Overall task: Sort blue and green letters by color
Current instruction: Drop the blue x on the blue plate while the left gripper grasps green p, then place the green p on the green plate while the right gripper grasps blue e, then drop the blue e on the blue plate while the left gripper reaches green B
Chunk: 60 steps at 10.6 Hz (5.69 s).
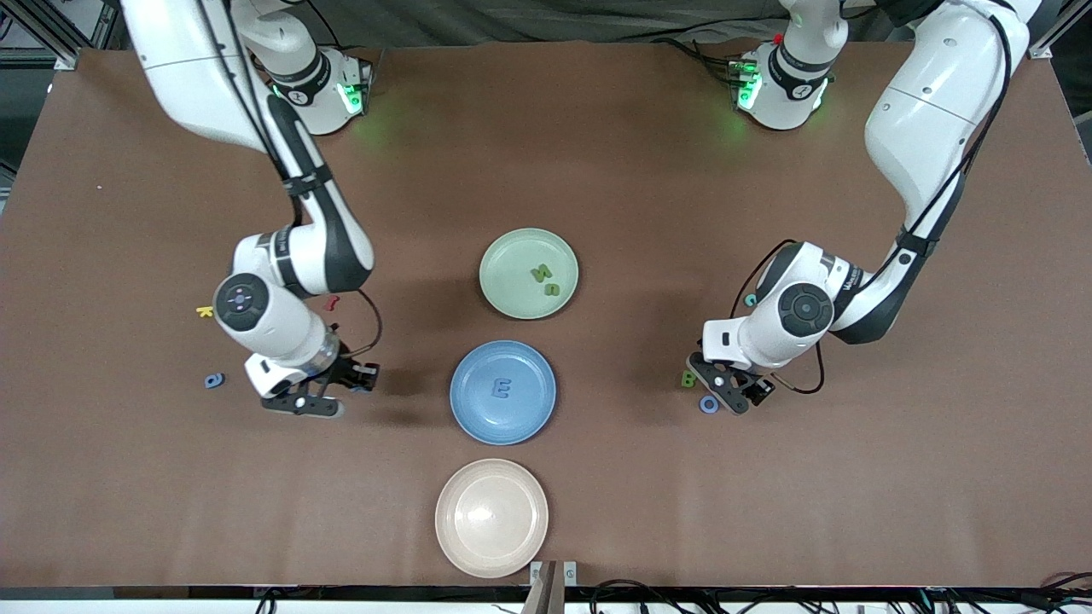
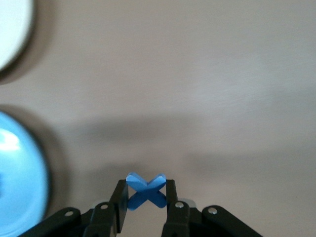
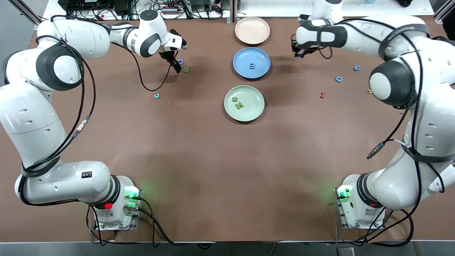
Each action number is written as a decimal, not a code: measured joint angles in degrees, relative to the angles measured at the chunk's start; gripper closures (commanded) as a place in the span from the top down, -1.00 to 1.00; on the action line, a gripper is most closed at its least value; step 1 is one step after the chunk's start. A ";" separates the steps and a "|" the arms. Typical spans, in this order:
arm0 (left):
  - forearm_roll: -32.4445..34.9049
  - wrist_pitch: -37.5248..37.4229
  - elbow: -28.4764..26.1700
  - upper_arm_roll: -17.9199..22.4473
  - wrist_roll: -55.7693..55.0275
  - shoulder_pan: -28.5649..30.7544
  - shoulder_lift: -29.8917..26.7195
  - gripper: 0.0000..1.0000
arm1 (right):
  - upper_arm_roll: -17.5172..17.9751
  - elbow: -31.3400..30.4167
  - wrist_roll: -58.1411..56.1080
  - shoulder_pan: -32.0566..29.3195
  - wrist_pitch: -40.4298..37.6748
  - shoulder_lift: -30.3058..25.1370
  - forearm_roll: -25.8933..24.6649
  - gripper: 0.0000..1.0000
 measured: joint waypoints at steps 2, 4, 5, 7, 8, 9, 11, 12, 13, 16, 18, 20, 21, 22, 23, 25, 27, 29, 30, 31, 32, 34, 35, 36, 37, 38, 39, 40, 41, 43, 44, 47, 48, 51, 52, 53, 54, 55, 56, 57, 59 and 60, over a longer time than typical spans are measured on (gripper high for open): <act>0.03 1.77 0.02 0.50 0.00 0.11 1.05 0.98 | -1.43 2.26 1.96 5.61 0.01 0.69 2.86 -0.92; 0.03 2.42 0.06 0.67 0.00 0.18 1.80 0.90 | -1.28 5.79 4.99 8.27 0.08 2.75 3.55 -0.89; 0.03 2.50 0.08 0.67 0.00 0.16 1.92 0.75 | -1.09 7.59 5.37 8.88 0.17 4.01 3.56 -0.87; 0.03 2.52 0.09 0.66 0.00 0.12 1.97 0.50 | -0.65 10.89 5.64 9.68 2.16 6.57 3.61 -0.87; 0.03 2.52 0.09 0.66 0.00 0.12 2.01 0.47 | 0.13 11.99 5.66 9.80 4.48 7.82 3.63 -0.84; 0.03 2.52 0.09 0.66 -0.03 0.11 2.07 0.41 | 1.09 12.60 5.77 9.95 6.98 8.95 3.64 -0.12; 0.03 2.53 0.09 0.64 -0.11 -0.06 2.22 0.03 | 2.76 12.94 8.10 10.81 10.95 10.49 3.74 1.00; 0.03 2.59 0.13 0.63 -0.14 -0.15 2.22 -0.19 | 3.23 13.03 12.11 11.63 12.39 10.88 3.80 1.00; 0.03 2.61 0.38 0.62 -0.14 -0.14 2.18 -0.60 | 3.38 13.18 15.23 12.34 12.90 11.05 3.80 1.00; 0.03 2.63 0.62 0.62 -0.14 -0.09 2.15 -1.00 | 3.58 13.75 17.27 10.76 11.81 11.04 3.80 1.00; 0.04 2.63 0.62 0.61 -0.14 -0.05 2.14 -1.00 | 3.93 14.39 17.31 6.43 5.62 10.63 3.80 1.00; 0.04 2.53 0.58 0.52 -0.14 0.11 1.93 -1.00 | 4.34 14.63 15.84 -0.08 -1.41 9.26 3.79 1.00; 0.04 1.86 0.48 0.29 -0.31 0.15 1.45 -1.00 | 4.46 14.67 14.18 -3.60 -5.48 8.45 3.79 1.00; 0.03 0.45 0.35 -0.69 -1.11 0.28 0.71 -1.00 | 4.52 14.65 12.20 -6.95 -8.55 7.80 3.79 1.00; 0.03 -1.70 0.28 -2.31 -3.63 0.33 -0.13 -1.00 | 4.56 14.28 10.11 -10.30 -9.93 7.15 3.78 1.00; 0.03 -5.43 0.03 -6.78 -11.80 0.21 -1.50 -1.00 | 4.65 12.66 4.25 -16.66 -10.56 5.78 3.74 1.00; 0.03 -7.15 -0.31 -11.43 -22.13 -0.44 -1.79 -1.00 | 4.14 10.64 0.62 -21.43 -10.86 4.85 3.28 1.00; 0.03 -7.22 -0.61 -14.03 -32.65 -3.62 -1.79 -1.00 | 1.25 8.15 1.29 -22.94 -10.69 4.78 3.18 1.00; 0.03 -7.20 -0.55 -14.33 -38.83 -6.75 -1.79 -1.00 | 0.11 6.89 4.95 -23.35 -10.37 4.73 3.12 1.00; 0.03 -7.15 -0.42 -14.43 -45.55 -10.17 -1.79 -1.00 | -0.56 5.98 9.02 -23.74 -10.25 4.63 3.05 1.00; 0.04 -7.15 -0.21 -14.41 -52.80 -13.72 -1.80 -1.00 | -1.18 5.20 13.02 -24.07 -10.19 4.45 2.96 1.00; 0.05 -7.16 0.07 -14.30 -62.66 -19.33 -1.82 -0.54 | -2.63 3.20 18.34 -24.45 -9.12 4.02 1.47 1.00; 0.04 -7.17 0.07 -14.13 -66.65 -21.22 -1.79 0.27 | -2.91 1.77 19.90 -24.58 -7.31 3.90 0.33 1.00; 0.04 -7.19 0.09 -13.39 -69.38 -23.03 -1.75 0.99 | -2.93 -0.40 20.83 -24.60 -3.91 3.87 -0.49 1.00; 0.05 -7.19 0.11 -12.03 -70.32 -24.37 -1.70 1.00 | -2.89 -3.09 21.39 -24.58 0.37 3.87 -0.94 1.00; 0.05 -7.19 0.11 -10.74 -70.34 -24.87 -1.59 1.00 | -2.86 -5.32 21.50 -24.57 3.41 3.87 -1.02 0.94; 0.58 -7.10 0.36 -9.72 -70.34 -24.86 -1.47 1.00 | -2.85 -6.90 21.53 -24.57 5.45 3.87 -1.02 0.50; 2.22 -7.09 1.06 -8.64 -70.31 -24.78 -1.45 1.00 | -2.84 -8.03 21.58 -24.57 7.55 3.87 -1.02 -0.14; 3.57 -7.09 2.04 -7.87 -68.64 -24.50 -1.45 1.00 | -2.82 -8.87 21.59 -24.57 9.34 3.86 -1.02 -0.61; 4.04 -7.14 4.29 -6.46 -58.58 -21.98 -1.48 1.00 | -2.83 -9.59 21.63 -24.57 10.48 3.77 -1.03 -1.00; 4.04 -7.15 4.70 -6.08 -52.72 -19.10 -1.47 1.00 | -2.85 -9.63 21.65 -24.59 10.91 3.53 -1.03 -1.00; 4.04 -7.16 4.60 -5.89 -43.29 -10.28 -1.27 1.00 | -2.68 -10.12 21.77 -24.54 12.62 3.21 -1.02 -1.00; 4.04 -7.16 4.54 -5.88 -43.09 -8.38 -1.13 1.00 | -2.68 -10.23 21.77 -24.52 12.83 3.18 -1.02 -1.00; 4.04 -7.23 4.38 -5.79 -43.09 -3.33 -0.33 0.99 | -2.21 -9.59 18.43 -24.05 12.91 2.65 -2.78 -1.00; 4.03 -7.23 4.27 -5.81 -43.76 -2.25 0.27 0.92 | -1.91 -9.00 14.34 -23.32 10.63 1.63 -4.46 -1.00; 4.01 -7.22 4.25 -5.80 -45.81 -1.97 0.84 0.85 | -1.69 -8.44 9.27 -21.78 7.85 0.16 -6.03 -1.00; 4.01 -7.22 4.18 -5.83 -48.66 -2.15 1.29 0.79 | -1.60 -8.17 5.63 -19.17 5.96 -1.65 -6.61 -1.00; 4.01 -7.22 4.11 -5.84 -51.54 -2.41 1.62 0.77 | -1.54 -8.18 3.82 -16.77 5.33 -3.00 -6.75 -1.00; 4.01 -7.22 4.08 -5.82 -54.02 -2.60 1.98 0.77 | -1.32 -8.18 2.67 -14.25 5.06 -3.95 -6.78 -1.00; 4.01 -7.22 4.07 -5.48 -55.11 -2.70 2.23 0.77 | -0.71 -7.95 2.28 -11.67 5.06 -4.40 -6.82 -1.00; 5.05 -7.22 4.08 -3.94 -55.17 -2.67 2.58 0.75 | 0.35 -6.97 2.14 -6.01 5.06 -4.55 -6.87 -1.00; 6.75 -7.21 4.08 -3.54 -55.17 -2.57 3.02 0.72 | 0.54 -6.27 2.14 -2.97 5.10 -4.55 -6.88 -1.00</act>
